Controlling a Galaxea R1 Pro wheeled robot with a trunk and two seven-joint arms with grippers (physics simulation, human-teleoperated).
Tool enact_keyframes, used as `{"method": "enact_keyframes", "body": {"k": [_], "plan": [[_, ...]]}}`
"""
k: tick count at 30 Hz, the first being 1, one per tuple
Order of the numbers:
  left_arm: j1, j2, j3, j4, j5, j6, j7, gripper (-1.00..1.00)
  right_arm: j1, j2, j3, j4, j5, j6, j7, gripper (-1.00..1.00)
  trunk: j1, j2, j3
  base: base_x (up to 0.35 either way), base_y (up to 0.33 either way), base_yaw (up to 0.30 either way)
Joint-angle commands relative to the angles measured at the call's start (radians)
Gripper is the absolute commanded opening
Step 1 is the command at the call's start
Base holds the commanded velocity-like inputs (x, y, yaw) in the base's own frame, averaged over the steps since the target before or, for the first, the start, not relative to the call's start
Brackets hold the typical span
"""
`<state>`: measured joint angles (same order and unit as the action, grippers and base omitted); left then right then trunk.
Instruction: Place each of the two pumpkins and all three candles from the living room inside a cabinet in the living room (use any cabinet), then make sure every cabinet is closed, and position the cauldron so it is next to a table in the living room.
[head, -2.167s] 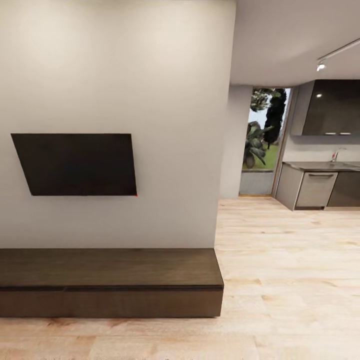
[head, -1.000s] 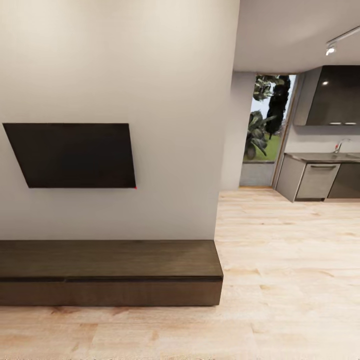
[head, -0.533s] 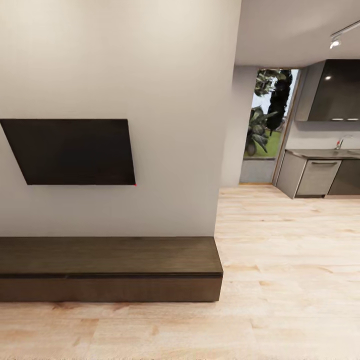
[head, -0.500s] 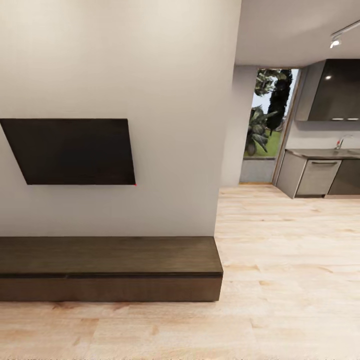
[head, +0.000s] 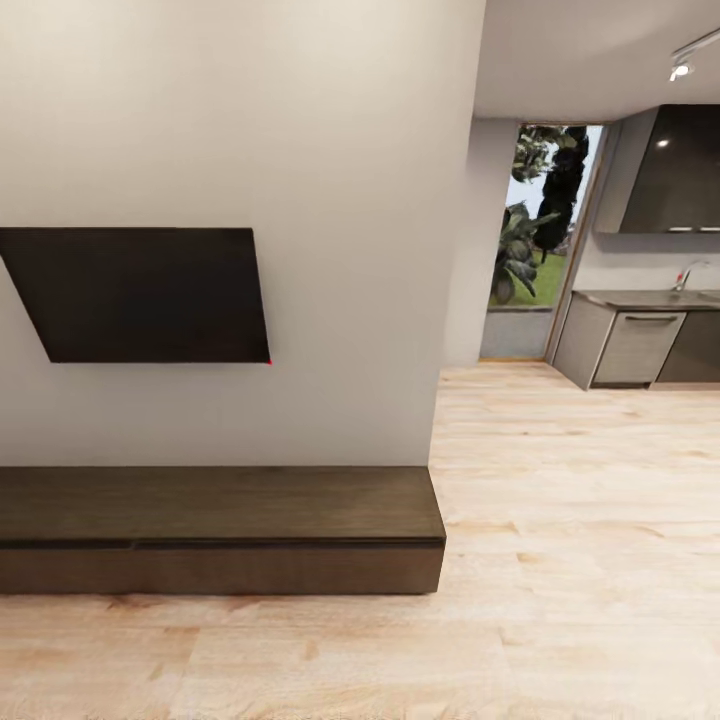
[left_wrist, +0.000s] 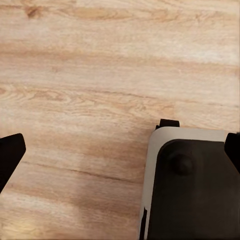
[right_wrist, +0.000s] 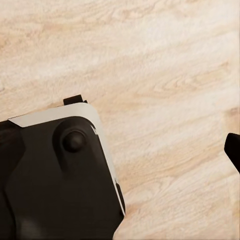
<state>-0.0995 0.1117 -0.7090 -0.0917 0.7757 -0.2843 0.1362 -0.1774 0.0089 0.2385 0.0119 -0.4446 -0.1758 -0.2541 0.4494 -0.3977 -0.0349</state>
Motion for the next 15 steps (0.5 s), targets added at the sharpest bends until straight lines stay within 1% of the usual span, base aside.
{"method": "enact_keyframes", "body": {"k": [1,15], "plan": [[0.0,0.0,-0.009,-0.002,0.004,-0.001,0.006,1.0,0.0,0.0,0.008,0.001,-0.009,-0.004,-0.002,1.0,0.001,-0.002,-0.004,0.0,0.0,0.0],[0.0,0.0,-0.009,-0.002,0.004,-0.001,0.006,1.0,0.001,0.0,0.008,0.0,-0.009,-0.005,-0.002,1.0,0.001,-0.002,-0.027,0.0,0.0,0.0]]}}
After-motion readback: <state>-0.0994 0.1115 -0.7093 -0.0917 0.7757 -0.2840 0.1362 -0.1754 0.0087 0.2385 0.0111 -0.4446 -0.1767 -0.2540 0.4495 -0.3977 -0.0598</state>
